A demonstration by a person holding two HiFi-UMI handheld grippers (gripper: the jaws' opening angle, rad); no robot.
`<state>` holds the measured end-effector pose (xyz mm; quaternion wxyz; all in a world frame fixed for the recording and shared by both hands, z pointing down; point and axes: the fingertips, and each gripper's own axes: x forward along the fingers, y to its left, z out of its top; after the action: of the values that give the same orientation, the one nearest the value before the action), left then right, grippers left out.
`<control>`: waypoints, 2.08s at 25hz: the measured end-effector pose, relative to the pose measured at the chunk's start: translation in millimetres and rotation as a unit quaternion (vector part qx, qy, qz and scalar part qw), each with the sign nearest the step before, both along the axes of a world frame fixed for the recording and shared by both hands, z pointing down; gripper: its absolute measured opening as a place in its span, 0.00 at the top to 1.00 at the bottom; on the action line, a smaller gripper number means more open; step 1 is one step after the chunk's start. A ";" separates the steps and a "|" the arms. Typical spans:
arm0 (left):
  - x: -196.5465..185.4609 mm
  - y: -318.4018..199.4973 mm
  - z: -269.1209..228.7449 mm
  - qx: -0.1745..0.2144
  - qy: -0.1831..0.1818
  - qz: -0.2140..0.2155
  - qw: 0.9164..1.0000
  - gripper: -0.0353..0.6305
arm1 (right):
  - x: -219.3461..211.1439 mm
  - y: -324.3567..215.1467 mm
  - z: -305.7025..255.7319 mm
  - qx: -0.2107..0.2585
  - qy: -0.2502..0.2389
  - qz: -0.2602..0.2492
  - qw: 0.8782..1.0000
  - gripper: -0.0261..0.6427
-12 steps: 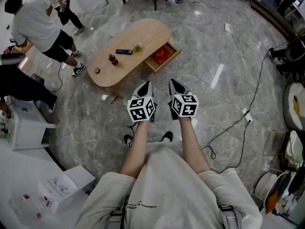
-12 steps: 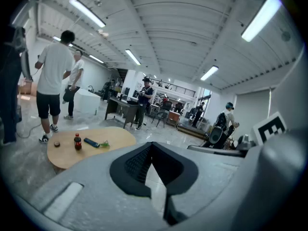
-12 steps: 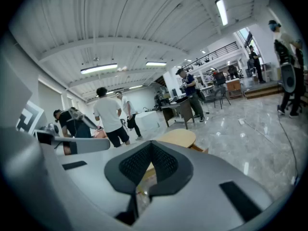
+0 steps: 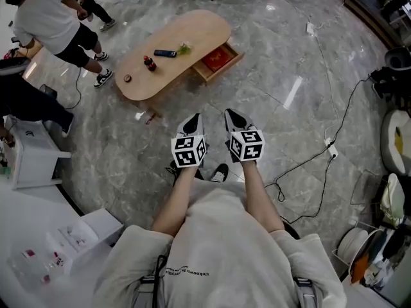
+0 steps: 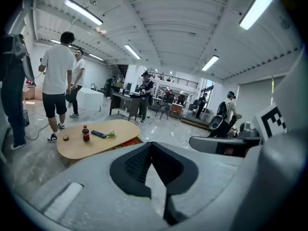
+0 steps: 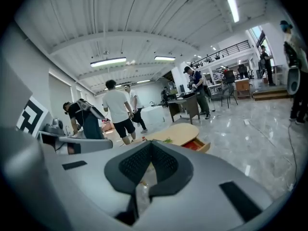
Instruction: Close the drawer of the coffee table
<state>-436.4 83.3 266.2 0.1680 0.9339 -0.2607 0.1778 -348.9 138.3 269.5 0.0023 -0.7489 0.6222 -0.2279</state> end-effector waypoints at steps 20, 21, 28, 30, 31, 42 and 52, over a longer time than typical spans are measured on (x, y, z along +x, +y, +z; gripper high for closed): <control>104.0 -13.8 1.3 -0.010 0.037 0.021 0.999 0.93 | 124.8 76.5 25.6 0.005 -0.030 0.127 0.991 0.94; 114.4 -21.3 1.4 -0.010 0.038 0.015 0.999 0.93 | 136.2 73.9 28.0 0.003 -0.031 0.126 0.992 0.94; 178.9 -57.4 1.8 0.011 0.023 -0.013 1.000 0.93 | 206.9 41.3 34.9 -0.020 -0.035 0.100 0.994 0.94; 196.8 -74.4 -3.2 0.012 0.024 -0.023 0.999 0.93 | 227.2 20.1 29.3 -0.018 -0.036 0.094 0.995 0.94; 204.3 -82.7 -4.4 0.013 0.022 -0.029 0.999 0.93 | 236.4 9.6 27.3 -0.017 -0.038 0.092 0.995 0.94; 276.9 -171.7 6.8 0.025 0.001 -0.108 0.994 0.93 | 338.7 -94.9 21.8 -0.049 0.004 0.004 0.999 0.94; 315.5 -215.5 5.3 0.069 -0.047 -0.177 0.981 0.93 | 419.6 -162.4 16.9 -0.057 0.088 -0.112 0.988 0.94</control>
<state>-120.9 -132.2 271.5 0.1193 0.8731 -0.4408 0.1707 70.6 -24.0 286.4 -0.1206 -0.6903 0.6862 -0.1948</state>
